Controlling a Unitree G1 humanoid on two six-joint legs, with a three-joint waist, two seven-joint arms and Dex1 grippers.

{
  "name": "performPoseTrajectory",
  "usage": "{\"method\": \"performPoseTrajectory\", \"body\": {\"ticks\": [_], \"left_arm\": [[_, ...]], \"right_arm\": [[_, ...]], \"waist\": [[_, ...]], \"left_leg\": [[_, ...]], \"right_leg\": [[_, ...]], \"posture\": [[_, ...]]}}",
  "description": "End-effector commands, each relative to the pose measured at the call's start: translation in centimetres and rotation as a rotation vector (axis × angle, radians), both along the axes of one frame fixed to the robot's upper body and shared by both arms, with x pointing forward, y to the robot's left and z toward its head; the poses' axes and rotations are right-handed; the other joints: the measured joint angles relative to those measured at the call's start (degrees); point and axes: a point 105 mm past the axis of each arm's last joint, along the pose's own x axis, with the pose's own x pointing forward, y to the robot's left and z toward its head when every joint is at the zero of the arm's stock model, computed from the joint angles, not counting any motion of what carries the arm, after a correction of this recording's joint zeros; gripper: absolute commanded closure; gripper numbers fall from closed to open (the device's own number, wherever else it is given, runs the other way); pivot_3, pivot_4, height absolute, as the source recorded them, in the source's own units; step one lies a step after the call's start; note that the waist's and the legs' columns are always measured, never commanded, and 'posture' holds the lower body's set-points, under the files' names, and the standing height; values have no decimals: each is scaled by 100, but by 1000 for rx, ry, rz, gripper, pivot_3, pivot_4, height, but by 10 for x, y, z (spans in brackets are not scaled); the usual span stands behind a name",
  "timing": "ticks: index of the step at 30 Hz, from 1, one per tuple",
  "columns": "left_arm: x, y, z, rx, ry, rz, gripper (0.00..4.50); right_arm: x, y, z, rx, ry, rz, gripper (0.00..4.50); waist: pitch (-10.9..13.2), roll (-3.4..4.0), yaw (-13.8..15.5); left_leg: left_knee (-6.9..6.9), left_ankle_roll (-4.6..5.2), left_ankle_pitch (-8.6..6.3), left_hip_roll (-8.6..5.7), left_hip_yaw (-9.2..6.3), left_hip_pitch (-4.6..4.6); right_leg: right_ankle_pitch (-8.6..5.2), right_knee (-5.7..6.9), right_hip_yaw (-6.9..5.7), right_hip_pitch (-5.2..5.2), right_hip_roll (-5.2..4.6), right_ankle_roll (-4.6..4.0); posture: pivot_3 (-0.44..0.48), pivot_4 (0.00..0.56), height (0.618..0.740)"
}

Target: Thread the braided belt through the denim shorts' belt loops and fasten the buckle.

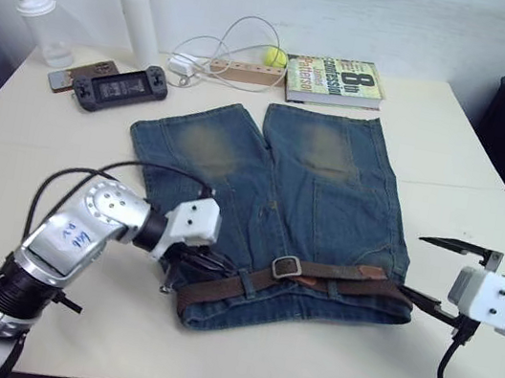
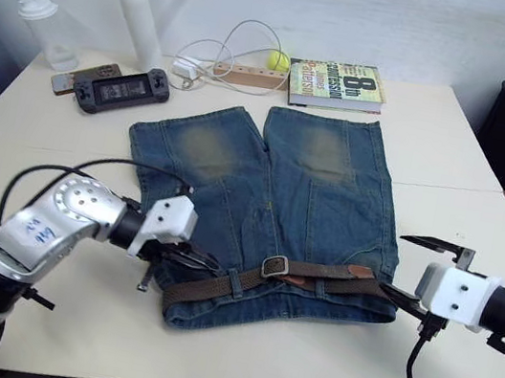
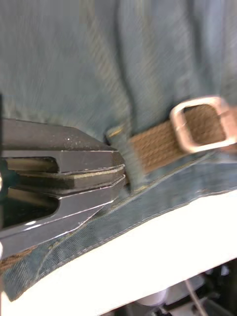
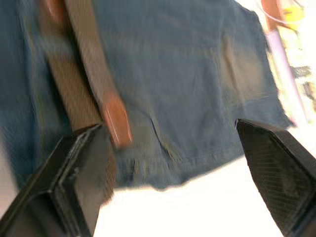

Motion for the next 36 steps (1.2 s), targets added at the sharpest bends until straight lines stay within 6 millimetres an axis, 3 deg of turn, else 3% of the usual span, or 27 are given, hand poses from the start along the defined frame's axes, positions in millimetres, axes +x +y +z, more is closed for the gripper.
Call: {"method": "performPoseTrajectory", "body": {"ticks": [1, 8, 12, 20, 28, 35, 36], "left_arm": [[-5, 12, 15, 11, 10, 30, 4500], [-8, 24, 18, 37, 8, 105, 4500], [-11, 24, 15, 48, 8, 114, 4500], [-8, 26, 10, 72, 10, 116, 4500], [-4, 15, 8, 62, 7, 83, 4500], [-4, 16, 8, 66, 14, 83, 4500], [-4, 17, 8, 66, 15, 84, 4500]], "right_arm": [[-6, 28, -5, -18, 70, 71, 45], [10, 38, -40, -84, -31, 21, 45], [10, 43, -49, -67, -60, 10, 45], [-9, 42, -50, -31, -24, 14, 45], [3, 24, -65, -138, -127, -97, 45], [11, 23, -57, -158, -275, -137, 45], [11, 23, -56, -160, -291, -137, 560]], "waist": [[4, -6, -3], [10, -14, 61], [12, -15, 48], [13, -15, 48], [13, -15, 41], [13, -15, 34], [13, -15, 34]], "left_leg": [[0, -1, 0, 1, -1, -2], [3, -1, -1, -3, -7, -15], [7, -2, -1, -3, -7, -25], [6, -3, -2, -2, -9, -21], [6, -4, -2, -2, -8, -19], [6, -5, -3, -2, -7, -17], [6, -5, -3, -2, -7, -17]], "right_leg": [[0, -1, -1, -2, 1, 0], [0, -6, -5, -9, 0, 0], [0, -2, -6, -21, 0, 0], [0, -1, -6, -16, 2, -1], [0, 0, -6, -15, 3, -1], [0, 2, -2, -15, 8, -1], [0, 2, -2, -16, 8, -1]], "posture": [[0, 150, 740], [0, 150, 740], [0, 150, 740], [0, 150, 740], [0, 150, 740], [0, 150, 740], [0, 150, 740]]}}
